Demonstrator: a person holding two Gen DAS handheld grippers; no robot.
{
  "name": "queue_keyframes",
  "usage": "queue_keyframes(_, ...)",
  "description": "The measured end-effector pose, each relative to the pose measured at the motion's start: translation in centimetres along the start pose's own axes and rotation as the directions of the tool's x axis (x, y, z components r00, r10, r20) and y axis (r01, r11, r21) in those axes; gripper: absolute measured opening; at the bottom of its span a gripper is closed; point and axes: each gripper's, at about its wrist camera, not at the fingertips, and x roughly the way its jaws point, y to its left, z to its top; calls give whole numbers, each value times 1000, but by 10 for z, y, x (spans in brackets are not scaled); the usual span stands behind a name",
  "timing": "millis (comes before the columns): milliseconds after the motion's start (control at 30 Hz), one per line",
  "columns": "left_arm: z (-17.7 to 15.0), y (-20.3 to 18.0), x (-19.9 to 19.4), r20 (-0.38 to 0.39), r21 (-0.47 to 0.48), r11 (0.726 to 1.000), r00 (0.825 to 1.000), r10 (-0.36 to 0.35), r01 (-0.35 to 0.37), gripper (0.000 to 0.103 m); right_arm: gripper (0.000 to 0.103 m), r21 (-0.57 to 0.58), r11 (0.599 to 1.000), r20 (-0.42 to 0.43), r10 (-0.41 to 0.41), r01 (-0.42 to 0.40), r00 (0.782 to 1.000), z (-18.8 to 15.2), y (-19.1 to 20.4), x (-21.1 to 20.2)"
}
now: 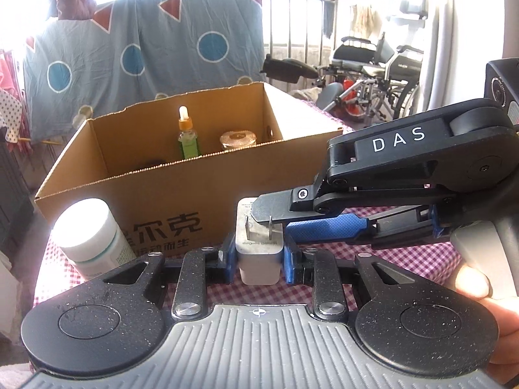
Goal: Organize rigid objects
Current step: 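Carry the white plug charger into the box and open the right tool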
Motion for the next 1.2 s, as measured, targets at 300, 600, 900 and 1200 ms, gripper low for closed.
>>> queue_keyframes(300, 52, 17, -12, 123, -17, 999, 991, 44, -43, 26, 39, -164, 984, 37, 73, -66, 997, 56, 52, 1)
queue_keyframes(600, 97, 53, 45, 12, -127, 991, 999, 40, -39, 26, 40, -188, 982, -80, 16, -31, 997, 126, 59, 64)
queue_keyframes(900, 88, 88, 102, -207, -264, 962, 978, 8, -63, 26, 40, -140, 988, -292, -98, 58, 951, 149, 27, 144)
queue_keyframes(1200, 84, 91, 121, -288, -291, 953, 958, 0, -88, 27, 40, -143, 983, -356, -160, 115, 921, 145, 13, 166)
